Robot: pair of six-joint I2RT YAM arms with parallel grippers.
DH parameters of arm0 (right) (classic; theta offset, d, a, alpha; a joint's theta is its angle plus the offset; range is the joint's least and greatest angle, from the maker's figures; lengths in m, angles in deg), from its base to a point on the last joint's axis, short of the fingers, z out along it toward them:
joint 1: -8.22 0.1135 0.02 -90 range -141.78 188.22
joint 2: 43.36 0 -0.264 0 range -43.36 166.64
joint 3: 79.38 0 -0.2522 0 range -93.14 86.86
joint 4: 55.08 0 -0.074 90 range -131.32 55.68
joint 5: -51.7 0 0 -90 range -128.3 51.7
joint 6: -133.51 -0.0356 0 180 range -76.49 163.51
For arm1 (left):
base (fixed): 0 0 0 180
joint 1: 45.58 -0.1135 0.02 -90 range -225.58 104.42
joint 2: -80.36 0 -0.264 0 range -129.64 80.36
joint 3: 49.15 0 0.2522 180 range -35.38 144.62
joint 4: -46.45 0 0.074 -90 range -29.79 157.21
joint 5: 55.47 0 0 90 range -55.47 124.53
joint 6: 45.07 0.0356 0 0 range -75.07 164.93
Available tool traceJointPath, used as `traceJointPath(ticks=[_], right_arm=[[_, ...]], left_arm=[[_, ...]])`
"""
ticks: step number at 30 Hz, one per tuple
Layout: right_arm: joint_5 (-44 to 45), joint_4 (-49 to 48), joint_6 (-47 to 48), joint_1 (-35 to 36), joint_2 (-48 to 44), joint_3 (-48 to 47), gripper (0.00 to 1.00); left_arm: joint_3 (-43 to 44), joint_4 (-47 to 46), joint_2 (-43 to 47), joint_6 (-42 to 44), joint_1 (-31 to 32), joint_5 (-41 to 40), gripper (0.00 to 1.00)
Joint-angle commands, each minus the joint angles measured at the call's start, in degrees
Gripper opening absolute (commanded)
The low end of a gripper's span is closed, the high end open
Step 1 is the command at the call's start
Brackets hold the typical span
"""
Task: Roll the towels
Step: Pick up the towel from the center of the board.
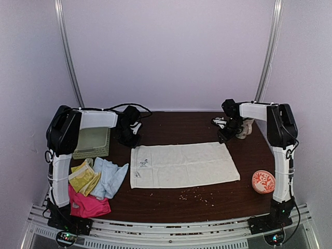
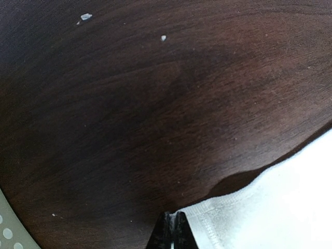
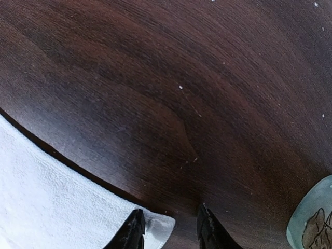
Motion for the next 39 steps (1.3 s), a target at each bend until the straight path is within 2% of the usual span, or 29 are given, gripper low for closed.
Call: traceJointPath(ticks=[1,6,18,29,39], right_arm=[[0.60,1.57,-1.09,0.08,1.25,-0.65,0.35],[-0.85,2.21,-1.44,-0.01,1.24,-0.65,0.27],[-1.50,1.19,-1.50,-0.90,-0.54,-0.31,0.00],[-4.49,0.02,0.15,-3.74,-8.22,-0.58,0.00],[-6.26,-0.22,2.09,-4.09,-12.72,0.48,0.00]], left_arm=[[-0.31,-1.07,0.47,0.80,0.06,-0.02,0.00],[-0.01,-1.09,0.18,0.88,0.03,-0.25,0.00],[0.10,-1.82,0.26,0.66,0.06,0.43,0.00],[-0.82,-6.20,6.40,1.54,-0.04,-0.52,0.00],[-1.71,-7.95,10.17,2.39,-0.02,3.91,0.00]])
